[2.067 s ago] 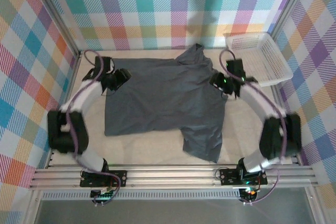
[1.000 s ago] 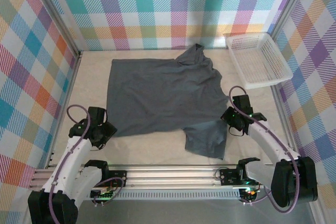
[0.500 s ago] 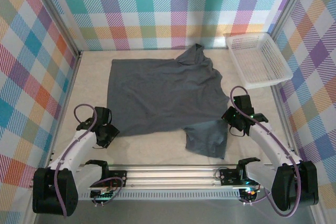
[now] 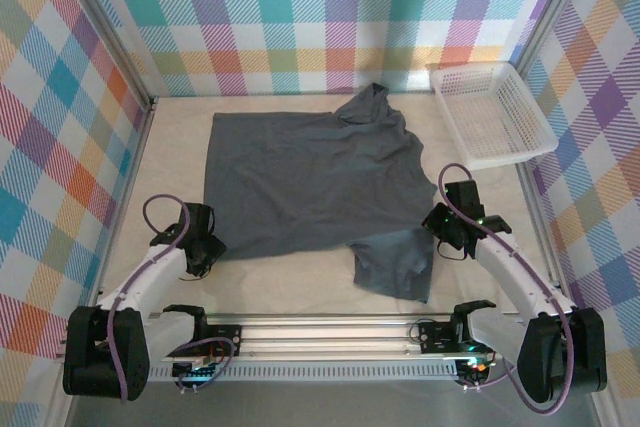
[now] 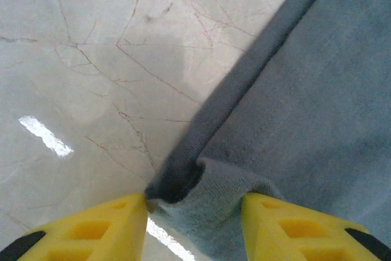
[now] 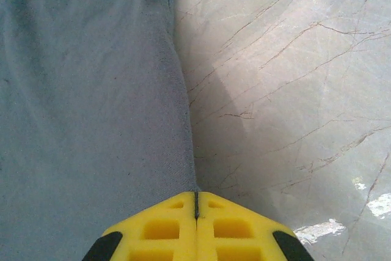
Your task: Fold the inside-out t-shirt
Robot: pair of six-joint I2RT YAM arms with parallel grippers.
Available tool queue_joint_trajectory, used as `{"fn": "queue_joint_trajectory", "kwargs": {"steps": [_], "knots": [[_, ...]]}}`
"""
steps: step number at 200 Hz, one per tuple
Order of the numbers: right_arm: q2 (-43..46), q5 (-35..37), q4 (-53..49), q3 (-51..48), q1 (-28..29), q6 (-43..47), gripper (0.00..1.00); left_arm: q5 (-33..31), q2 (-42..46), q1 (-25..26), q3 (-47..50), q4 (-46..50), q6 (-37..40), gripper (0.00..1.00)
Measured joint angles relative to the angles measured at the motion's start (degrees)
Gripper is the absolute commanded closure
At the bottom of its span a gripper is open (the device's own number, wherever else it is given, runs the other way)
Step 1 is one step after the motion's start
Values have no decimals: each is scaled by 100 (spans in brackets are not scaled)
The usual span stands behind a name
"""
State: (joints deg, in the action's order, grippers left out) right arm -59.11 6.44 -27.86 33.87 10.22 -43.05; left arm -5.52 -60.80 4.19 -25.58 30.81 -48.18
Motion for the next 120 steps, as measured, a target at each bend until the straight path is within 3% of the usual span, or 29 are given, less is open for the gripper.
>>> {"fn": "queue_joint_trajectory", "kwargs": {"steps": [22, 43, 82, 120], "knots": [[46, 0, -17, 0, 0, 0, 100, -33, -13, -4, 35, -11, 2, 69], [50, 4, -48, 0, 0, -2, 100, -142, -33, -61, 50, 118, 15, 100], [400, 175, -308, -66, 0, -125, 100, -94, 291, -96, 50, 391, 63, 100], [1008, 269, -638, -446, 4, -256, 100, 2, 1683, -96, 107, 1084, -111, 100]]}}
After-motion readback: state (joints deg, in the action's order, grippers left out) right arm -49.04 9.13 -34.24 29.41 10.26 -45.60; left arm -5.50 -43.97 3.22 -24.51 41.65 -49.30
